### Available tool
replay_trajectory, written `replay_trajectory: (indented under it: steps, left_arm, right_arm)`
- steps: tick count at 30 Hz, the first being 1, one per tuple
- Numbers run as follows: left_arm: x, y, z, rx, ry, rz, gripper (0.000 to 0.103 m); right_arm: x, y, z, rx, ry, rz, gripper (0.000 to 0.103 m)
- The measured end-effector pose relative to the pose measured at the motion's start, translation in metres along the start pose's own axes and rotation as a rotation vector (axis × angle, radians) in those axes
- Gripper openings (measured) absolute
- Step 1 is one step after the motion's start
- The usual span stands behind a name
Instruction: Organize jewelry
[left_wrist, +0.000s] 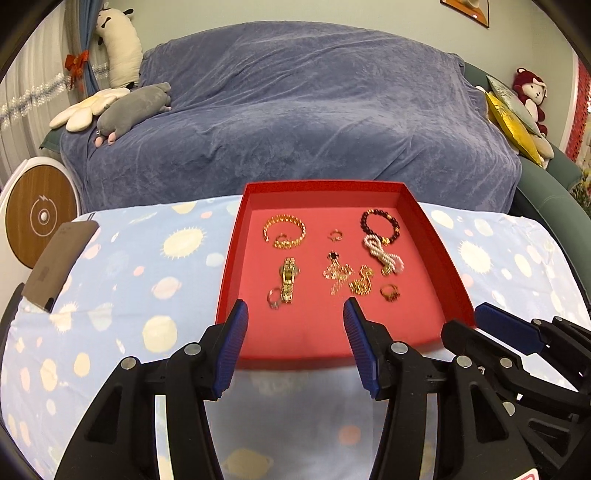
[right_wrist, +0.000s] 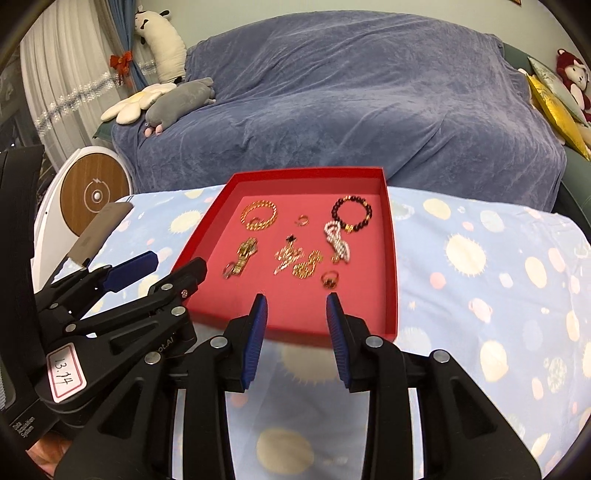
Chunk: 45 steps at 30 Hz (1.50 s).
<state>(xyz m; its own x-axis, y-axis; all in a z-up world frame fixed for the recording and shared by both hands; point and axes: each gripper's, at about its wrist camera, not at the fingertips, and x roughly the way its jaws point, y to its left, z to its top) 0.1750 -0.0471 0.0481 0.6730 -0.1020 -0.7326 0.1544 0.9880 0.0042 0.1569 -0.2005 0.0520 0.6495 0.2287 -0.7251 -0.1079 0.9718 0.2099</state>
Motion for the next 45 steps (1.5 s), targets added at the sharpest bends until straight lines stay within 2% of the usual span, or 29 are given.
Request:
replay_trajectory:
  steps: [8,12,20,23,28,31,34,39,45]
  left_arm:
    - [-0.019,0.005,-0.031,0.023,-0.012,0.042,0.052]
    - [-0.008,0.011,-0.039,0.012,0.003,0.078,0.052]
    - [0.013,0.017,-0.047,-0.002,0.057,0.083,0.052]
    - [0.013,0.017,-0.050,-0.004,0.056,0.089,0.062]
    - [0.012,0.016,-0.054,0.000,0.053,0.077,0.067]
    - [0.009,0.015,-0.056,0.001,0.049,0.078,0.070]
    - [0.006,0.014,-0.057,-0.002,0.038,0.085,0.077]
    - [0.004,0.013,-0.059,-0.002,0.040,0.094,0.077]
    - [0.005,0.018,-0.058,-0.026,0.057,0.088,0.079]
  right_arm:
    - [-0.013,0.003,-0.028,0.020,0.002,0.000,0.039]
    - [0.000,0.001,-0.034,0.044,0.016,-0.006,0.039]
    - [0.021,0.002,-0.037,0.018,0.050,-0.039,0.039]
    - [0.022,0.002,-0.041,0.012,0.053,-0.049,0.047]
    - [0.018,0.002,-0.047,0.013,0.056,-0.047,0.050]
    - [0.014,0.002,-0.049,0.013,0.036,-0.067,0.061]
    - [0.011,0.002,-0.051,0.021,0.034,-0.071,0.063]
    - [0.010,0.002,-0.052,0.028,0.029,-0.085,0.065]
    - [0.009,-0.001,-0.052,0.044,0.008,-0.110,0.079]
